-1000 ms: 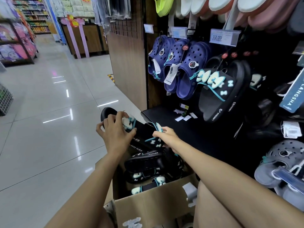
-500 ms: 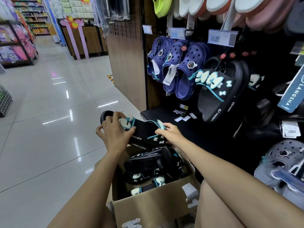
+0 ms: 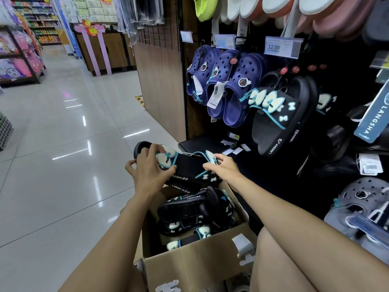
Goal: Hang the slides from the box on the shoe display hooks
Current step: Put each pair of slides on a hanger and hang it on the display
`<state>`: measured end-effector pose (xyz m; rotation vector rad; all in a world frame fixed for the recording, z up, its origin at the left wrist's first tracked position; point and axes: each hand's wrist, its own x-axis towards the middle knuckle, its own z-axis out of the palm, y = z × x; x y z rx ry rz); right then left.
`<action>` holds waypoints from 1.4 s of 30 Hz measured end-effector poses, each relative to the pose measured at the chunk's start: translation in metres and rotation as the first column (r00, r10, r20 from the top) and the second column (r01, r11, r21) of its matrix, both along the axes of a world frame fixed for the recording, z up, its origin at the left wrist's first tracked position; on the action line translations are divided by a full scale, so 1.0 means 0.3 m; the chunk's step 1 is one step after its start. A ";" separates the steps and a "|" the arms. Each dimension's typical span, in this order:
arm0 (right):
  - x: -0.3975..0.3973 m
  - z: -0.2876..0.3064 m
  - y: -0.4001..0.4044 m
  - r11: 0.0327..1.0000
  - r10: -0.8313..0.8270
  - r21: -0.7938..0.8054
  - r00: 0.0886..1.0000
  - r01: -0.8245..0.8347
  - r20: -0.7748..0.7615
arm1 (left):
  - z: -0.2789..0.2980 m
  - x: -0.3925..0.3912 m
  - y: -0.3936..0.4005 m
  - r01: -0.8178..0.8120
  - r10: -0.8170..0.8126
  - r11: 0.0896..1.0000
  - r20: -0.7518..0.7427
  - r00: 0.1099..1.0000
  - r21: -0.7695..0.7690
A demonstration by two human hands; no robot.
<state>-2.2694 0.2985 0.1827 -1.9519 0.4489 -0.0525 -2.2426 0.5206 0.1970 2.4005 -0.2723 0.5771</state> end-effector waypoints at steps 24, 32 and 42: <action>-0.041 -0.005 -0.064 0.903 0.087 -0.417 0.994 -0.106 -0.065 | -0.025 -0.014 0.055 0.378 -0.342 0.857 -0.162 0.926 0.351; -0.060 -0.006 -0.042 0.717 0.345 -0.604 0.930 -0.347 -0.125 | -0.077 -0.013 0.045 0.470 -0.369 0.767 -0.299 0.880 0.436; -0.055 -0.020 0.025 0.571 0.533 -0.660 0.832 -0.487 -0.152 | -0.086 -0.003 0.032 0.413 -0.307 0.860 -0.342 0.888 0.299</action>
